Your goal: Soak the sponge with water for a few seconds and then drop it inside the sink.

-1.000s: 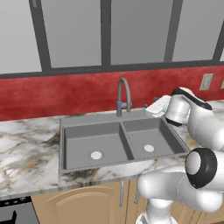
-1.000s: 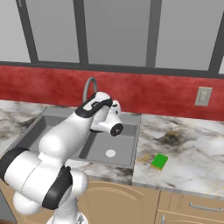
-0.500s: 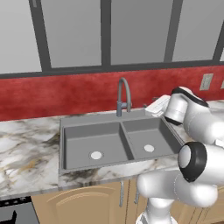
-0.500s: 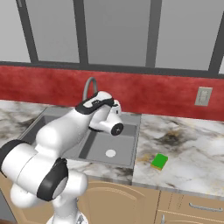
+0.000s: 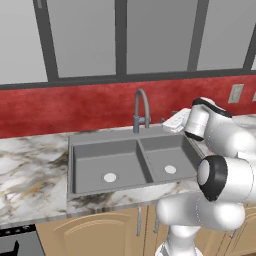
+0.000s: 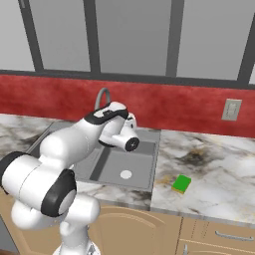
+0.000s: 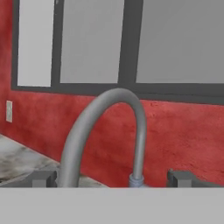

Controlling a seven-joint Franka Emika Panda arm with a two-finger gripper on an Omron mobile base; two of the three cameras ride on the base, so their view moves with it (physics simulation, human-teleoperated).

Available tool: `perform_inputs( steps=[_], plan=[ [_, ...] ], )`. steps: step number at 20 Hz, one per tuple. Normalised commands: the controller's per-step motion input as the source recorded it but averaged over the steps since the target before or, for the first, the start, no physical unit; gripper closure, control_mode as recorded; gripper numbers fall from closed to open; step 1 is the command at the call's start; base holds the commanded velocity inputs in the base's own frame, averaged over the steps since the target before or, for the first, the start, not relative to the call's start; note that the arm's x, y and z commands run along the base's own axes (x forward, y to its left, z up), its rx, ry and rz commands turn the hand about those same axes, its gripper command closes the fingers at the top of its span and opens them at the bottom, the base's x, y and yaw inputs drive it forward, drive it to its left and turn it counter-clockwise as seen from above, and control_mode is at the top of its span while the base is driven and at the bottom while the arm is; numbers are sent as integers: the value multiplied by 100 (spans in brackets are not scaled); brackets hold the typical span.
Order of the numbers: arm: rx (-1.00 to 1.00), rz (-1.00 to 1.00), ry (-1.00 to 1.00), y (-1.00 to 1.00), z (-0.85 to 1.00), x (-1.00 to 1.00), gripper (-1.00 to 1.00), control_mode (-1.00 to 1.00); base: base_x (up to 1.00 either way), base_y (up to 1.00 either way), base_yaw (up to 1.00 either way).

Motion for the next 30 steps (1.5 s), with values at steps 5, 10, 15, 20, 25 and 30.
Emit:
perform_inputs(
  steps=[5, 10, 15, 20, 25, 30],
  plan=[
    [0, 0, 4, 7, -6, 11, -100, -100, 0, 0, 0],
    [0, 0, 1, 1, -13, 19, -100, -100, 0, 0, 0],
    [0, 0, 0, 0, -24, 28, -100, -100, 0, 0, 0],
    [0, 0, 0, 0, -21, 28, -100, -100, 0, 0, 0],
    [0, 0, 0, 0, -11, 22, -100, -100, 0, 0, 0],
    [0, 0, 0, 0, -1, 19, -100, -100, 0, 0, 0]
  ],
)
